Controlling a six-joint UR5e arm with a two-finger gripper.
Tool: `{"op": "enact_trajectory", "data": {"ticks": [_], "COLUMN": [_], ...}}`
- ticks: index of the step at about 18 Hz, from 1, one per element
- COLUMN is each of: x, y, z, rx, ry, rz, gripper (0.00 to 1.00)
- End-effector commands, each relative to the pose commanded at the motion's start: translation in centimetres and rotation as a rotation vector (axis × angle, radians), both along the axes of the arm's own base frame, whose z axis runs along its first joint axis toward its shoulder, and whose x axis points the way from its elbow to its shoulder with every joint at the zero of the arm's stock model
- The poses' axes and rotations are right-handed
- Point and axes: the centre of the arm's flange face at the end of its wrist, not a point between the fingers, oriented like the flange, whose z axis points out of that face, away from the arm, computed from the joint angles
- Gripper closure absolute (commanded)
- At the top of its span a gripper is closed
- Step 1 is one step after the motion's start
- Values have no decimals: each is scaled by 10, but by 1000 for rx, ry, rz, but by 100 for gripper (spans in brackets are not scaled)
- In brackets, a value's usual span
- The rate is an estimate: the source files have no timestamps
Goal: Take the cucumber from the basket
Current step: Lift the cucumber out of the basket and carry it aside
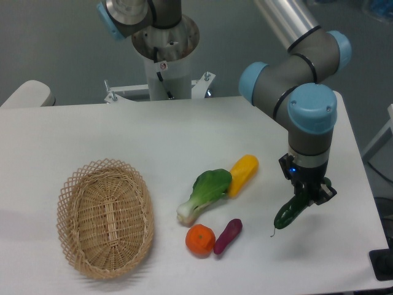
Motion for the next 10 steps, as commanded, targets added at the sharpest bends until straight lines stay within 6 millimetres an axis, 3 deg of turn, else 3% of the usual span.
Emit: {"op": "enact_trajectory", "data": {"ticks": [10], "x": [3], "y": [4], "z": [0], "rx": [19], "ry": [-9], "rz": [-8], "gripper": [85]}}
